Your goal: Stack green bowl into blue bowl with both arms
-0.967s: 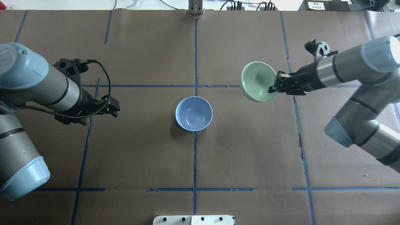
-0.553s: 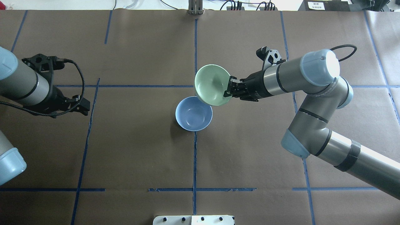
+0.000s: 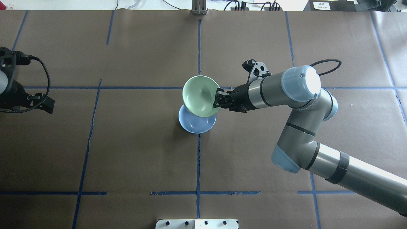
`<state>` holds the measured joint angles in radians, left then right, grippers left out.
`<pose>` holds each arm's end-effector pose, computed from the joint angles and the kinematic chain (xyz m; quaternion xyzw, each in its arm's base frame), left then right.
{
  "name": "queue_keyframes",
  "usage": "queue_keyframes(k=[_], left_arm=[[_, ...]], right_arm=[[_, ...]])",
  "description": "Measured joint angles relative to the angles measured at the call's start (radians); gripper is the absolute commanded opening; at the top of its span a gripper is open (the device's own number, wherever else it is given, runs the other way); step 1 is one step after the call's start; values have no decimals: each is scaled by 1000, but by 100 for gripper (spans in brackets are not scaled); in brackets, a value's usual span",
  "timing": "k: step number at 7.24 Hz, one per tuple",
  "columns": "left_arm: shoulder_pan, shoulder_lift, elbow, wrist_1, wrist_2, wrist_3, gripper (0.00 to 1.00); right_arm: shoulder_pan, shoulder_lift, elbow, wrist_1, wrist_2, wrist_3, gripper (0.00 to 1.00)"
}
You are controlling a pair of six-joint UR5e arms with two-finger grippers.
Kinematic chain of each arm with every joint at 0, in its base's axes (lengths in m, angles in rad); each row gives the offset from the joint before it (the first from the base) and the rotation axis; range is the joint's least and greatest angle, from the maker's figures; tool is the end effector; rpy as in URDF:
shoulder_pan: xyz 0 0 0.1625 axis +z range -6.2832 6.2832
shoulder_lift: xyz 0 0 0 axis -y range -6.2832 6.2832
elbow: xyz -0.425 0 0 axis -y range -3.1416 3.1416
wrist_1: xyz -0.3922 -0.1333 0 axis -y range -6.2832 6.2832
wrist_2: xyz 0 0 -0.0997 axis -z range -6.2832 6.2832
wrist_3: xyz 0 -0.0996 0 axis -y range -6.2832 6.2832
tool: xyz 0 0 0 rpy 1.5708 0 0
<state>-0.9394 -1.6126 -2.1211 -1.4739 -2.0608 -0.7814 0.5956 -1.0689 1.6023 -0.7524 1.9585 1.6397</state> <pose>0.2092 -0.4326 0.3982 0.0282 0.3332 -0.0112 0.9424 -0.4876 -0.4460 0.2584 0.0147 -0.6318 0.1358 0.7630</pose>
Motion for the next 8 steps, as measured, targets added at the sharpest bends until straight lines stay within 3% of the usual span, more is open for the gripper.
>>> queue_keyframes(k=[1,6,8], left_arm=[[-43,20,5,0,-25,64,100],[-115,25,44,0,-68,118,100],[-114,24,55,0,-62,121,100]], right_arm=[[-9,3,-5,-1,-2,1,99],[18,2,2,-13,-1,11,100],[73,-6,58,-105,17,-5,100]])
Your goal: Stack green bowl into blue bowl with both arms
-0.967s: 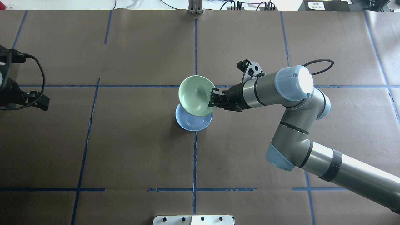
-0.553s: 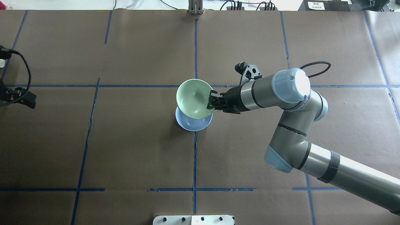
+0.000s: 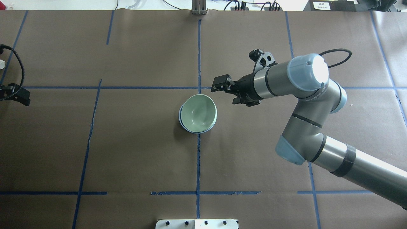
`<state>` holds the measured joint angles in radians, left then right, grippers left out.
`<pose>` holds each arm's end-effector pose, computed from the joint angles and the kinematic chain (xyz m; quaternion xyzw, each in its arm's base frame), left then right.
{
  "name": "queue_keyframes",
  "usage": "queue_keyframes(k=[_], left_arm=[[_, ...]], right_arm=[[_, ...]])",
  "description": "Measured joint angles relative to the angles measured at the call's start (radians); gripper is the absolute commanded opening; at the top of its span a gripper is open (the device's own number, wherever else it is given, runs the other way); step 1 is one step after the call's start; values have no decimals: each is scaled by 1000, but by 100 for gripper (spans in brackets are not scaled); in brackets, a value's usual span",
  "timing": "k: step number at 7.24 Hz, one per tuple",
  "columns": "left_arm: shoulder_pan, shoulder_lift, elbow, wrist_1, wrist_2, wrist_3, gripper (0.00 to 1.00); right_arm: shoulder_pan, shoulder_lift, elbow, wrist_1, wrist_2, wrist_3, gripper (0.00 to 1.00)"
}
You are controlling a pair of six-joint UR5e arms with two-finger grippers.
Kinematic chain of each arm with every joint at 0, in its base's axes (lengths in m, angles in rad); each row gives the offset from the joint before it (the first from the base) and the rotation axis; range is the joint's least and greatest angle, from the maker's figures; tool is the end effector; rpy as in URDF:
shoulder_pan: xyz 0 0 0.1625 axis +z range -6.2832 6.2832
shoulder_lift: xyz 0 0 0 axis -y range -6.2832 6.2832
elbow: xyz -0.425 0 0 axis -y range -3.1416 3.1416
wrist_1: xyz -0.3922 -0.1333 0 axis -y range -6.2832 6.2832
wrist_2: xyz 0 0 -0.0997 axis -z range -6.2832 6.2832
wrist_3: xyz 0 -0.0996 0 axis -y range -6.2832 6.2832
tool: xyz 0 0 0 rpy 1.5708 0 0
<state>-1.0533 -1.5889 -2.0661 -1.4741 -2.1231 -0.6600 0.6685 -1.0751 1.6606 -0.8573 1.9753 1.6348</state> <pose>0.1645 -0.4527 0.4320 0.0174 0.3324 -0.0108 0.9429 -0.4470 -0.4730 0.2482 0.0236 -0.6132 0.1660 0.7719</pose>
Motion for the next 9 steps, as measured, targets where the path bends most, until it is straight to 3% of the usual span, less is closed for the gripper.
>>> queue_keyframes(k=[2,4,7,9], left_arm=[[-17,9,48,0,4,5,100],[-100,11,94,1,-3,49,100],[-247,12,171,13,-82,296,100],[-345,12,265,14,-130,507,100]], right_arm=[[105,-11,52,-152,95,-154,100],[254,-53,55,-248,260,-436,100],[479,-224,49,-272,442,-877,100],[595,-362,43,-288,480,-1151,100]])
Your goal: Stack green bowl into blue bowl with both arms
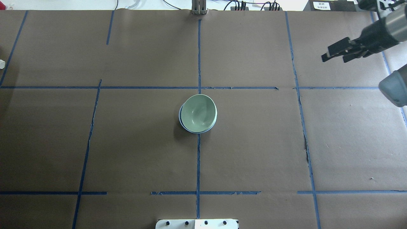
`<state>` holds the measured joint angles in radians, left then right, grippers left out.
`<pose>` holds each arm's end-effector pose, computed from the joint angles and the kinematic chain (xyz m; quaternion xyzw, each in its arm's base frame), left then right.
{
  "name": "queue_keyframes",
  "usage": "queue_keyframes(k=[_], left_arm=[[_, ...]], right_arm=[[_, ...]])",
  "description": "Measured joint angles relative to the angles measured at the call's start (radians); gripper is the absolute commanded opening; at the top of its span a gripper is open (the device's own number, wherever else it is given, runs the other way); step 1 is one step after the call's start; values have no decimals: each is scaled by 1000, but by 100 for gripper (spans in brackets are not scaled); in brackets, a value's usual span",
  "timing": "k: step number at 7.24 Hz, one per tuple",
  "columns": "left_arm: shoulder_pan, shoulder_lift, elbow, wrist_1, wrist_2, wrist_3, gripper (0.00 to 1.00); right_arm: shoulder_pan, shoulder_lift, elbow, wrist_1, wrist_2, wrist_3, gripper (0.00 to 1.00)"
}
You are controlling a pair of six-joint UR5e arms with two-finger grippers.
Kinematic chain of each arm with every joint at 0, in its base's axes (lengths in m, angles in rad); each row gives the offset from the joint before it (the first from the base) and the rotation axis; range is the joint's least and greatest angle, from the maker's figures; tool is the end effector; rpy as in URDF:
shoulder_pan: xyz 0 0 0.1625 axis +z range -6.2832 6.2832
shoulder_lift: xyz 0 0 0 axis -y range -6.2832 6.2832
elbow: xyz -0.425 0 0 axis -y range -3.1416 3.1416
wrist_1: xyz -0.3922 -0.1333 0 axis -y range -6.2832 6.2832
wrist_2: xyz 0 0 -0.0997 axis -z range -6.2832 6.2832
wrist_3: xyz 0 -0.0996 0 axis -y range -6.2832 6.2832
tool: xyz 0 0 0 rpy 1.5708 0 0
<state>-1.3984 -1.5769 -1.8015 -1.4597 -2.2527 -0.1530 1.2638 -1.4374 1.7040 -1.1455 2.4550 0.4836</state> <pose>0.0150 -0.4973 0.5597 0.0044 0.3389 0.0301 0.9403 -0.1132 -0.5431 0.4654 0.1279 -0.4895 -0.0695 0.8598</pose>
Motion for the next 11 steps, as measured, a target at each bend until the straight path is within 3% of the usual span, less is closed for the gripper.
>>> queue_keyframes(k=[3,5,7,11], left_arm=[[-101,3,106,-1,-8,178,100],[-125,15,115,0,-14,200,100],[-152,24,116,42,-49,232,100],[-203,48,106,71,-80,275,100]], right_arm=[[112,-143,-9,-131,-45,-353,100],[231,-166,-20,-351,-126,-636,100],[294,-168,-19,-454,-137,-720,100],[387,-191,-77,-472,-104,-713,100]])
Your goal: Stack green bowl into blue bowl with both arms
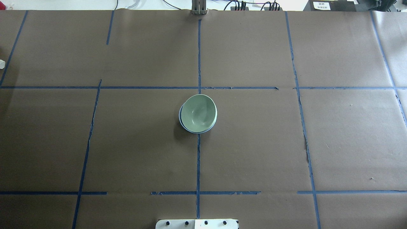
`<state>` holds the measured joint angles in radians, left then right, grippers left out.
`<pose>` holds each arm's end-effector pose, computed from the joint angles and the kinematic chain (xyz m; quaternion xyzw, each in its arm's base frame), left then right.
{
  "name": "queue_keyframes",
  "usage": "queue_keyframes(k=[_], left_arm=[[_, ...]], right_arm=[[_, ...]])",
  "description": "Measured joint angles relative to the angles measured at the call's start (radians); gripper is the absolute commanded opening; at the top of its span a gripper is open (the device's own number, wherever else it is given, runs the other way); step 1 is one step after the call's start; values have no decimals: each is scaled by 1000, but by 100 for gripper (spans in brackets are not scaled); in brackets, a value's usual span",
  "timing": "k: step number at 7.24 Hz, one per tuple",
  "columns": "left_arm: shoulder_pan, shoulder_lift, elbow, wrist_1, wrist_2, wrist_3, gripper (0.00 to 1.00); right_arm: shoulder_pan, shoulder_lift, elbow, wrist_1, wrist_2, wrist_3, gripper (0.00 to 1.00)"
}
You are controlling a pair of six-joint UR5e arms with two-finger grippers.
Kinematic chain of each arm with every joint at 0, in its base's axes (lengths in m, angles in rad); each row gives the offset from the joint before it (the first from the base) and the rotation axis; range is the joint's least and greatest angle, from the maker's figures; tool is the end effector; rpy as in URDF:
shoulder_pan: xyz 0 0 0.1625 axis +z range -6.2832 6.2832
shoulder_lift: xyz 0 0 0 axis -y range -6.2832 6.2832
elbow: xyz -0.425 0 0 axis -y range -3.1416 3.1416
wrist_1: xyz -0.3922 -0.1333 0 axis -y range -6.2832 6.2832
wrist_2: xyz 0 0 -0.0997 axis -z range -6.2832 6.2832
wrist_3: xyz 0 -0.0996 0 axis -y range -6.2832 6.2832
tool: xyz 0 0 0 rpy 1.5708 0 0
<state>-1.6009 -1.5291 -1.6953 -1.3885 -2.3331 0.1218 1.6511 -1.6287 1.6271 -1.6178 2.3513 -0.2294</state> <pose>-0.0785 -0.4630 0.6363 -0.0178 0.3740 0.0240 0.9270 0.1002 -0.4572 0.6629 0.0365 -0.3792 -0.0596 0.9227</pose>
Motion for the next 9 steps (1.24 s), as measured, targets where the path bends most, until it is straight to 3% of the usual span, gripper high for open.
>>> queue_keyframes(k=[2,9], left_arm=[[-2,1,-5,-5,-1,1,100],[-4,2,-7,-9,-2,1,100]], right_arm=[[29,-20,-27,3,47,35,100],[13,-28,38,27,28,143,100]])
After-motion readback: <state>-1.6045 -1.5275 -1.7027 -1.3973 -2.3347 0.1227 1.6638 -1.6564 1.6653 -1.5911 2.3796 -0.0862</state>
